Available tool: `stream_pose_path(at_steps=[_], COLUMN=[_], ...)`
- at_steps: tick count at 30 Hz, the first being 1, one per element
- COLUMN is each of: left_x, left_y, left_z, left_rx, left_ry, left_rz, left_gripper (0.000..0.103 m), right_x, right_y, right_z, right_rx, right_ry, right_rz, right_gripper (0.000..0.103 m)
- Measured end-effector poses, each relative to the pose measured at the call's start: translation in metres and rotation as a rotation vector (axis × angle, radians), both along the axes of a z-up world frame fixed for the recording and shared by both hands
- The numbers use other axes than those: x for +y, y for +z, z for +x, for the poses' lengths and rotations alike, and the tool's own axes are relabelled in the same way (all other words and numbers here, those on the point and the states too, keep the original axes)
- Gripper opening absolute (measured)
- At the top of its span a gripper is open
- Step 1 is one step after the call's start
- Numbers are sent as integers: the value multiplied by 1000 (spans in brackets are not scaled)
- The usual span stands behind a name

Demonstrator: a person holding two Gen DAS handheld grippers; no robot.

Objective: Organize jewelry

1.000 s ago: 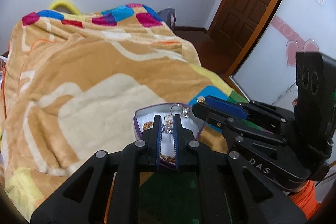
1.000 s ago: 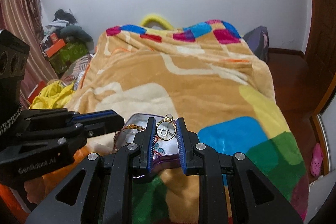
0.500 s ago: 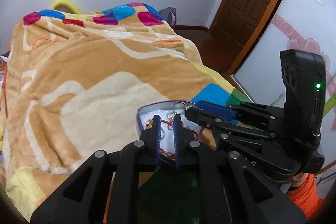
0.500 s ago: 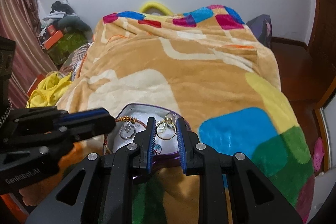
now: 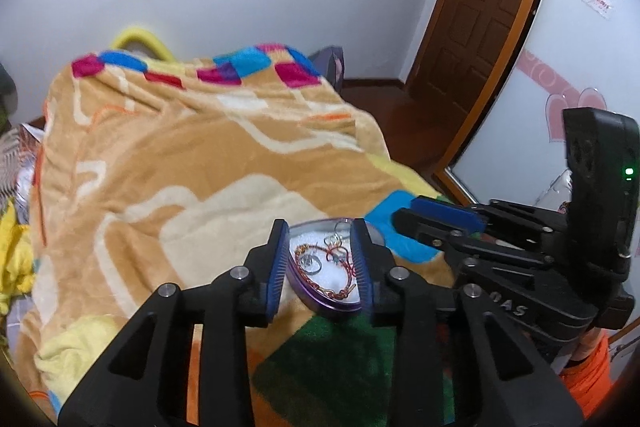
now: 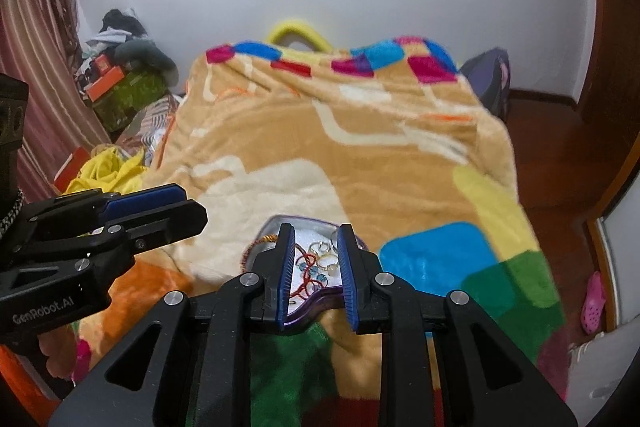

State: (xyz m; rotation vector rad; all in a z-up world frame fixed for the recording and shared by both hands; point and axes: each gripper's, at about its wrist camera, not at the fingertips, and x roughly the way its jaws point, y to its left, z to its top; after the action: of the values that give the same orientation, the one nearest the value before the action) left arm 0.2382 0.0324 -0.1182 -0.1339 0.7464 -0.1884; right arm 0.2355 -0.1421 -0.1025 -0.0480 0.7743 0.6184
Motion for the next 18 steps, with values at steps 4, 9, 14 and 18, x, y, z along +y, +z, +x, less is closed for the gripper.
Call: stream_pose_path(at_steps=[4, 9, 14, 18], left_x=[-2, -3, -4, -10], left_y=[26, 64, 103, 129], left_z=[-24, -63, -110, -150], left_rx=[-75, -191, -340, -454], left_ry=[15, 40, 51, 68], left_rz=[32, 41, 22, 39], left_gripper=[33, 34, 42, 58], right_x=[-9, -21, -35, -44], right_y=[28, 69, 109, 131], right_z=[-23, -63, -109, -144], right_rx=[-84, -229, -383, -498], right_ry=[-21, -49, -81, -104], right_rz=[25, 73, 138, 179], right_gripper=[26, 28, 28, 31])
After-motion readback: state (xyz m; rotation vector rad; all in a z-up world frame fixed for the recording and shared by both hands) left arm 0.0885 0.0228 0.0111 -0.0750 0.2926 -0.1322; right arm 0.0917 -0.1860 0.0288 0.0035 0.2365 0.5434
